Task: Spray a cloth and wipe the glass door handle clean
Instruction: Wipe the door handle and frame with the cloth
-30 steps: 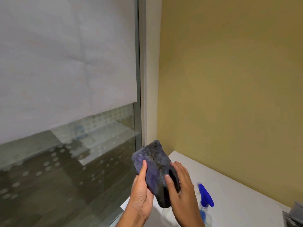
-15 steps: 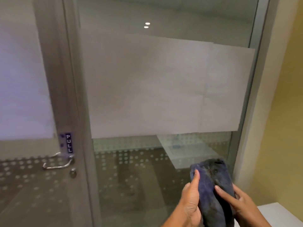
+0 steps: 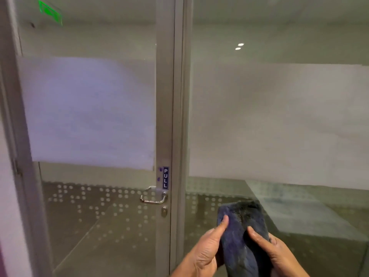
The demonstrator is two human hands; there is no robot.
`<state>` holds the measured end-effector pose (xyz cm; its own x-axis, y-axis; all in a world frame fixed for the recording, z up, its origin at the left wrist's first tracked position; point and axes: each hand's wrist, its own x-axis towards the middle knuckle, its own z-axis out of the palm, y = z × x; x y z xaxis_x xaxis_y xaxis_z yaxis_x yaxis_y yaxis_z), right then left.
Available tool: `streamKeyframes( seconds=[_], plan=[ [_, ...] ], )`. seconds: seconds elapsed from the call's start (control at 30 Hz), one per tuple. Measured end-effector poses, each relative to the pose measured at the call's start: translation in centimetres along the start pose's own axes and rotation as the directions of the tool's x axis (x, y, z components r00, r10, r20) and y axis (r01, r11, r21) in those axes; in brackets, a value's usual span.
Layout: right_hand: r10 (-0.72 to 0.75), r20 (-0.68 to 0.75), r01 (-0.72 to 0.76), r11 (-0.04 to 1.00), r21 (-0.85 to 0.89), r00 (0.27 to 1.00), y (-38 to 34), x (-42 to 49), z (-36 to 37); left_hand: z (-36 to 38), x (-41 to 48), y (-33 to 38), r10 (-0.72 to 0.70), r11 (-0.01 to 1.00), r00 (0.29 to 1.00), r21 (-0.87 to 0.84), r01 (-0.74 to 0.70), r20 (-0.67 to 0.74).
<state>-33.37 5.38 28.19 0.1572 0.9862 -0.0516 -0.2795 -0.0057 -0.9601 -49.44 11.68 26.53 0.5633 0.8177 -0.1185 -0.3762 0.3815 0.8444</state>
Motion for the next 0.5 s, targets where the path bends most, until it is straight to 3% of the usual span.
streamKeyframes(
  seconds=[0.27, 0.5],
  plan=[
    [-0.095, -0.182, 0.104, 0.994, 0.045, 0.979, 7.8, 9.7, 17.4, -18.0, 1.0, 9.1, 0.049, 0.947, 0.974, 0.321, 0.025, -0.22],
    [-0.051, -0.216, 0.087, 0.983, 0.159, 0.975, 10.1, 16.8, 26.4, -27.3, 4.0, 15.2, 0.175, 0.898, 0.96, 0.435, -0.065, -0.217]
  ],
)
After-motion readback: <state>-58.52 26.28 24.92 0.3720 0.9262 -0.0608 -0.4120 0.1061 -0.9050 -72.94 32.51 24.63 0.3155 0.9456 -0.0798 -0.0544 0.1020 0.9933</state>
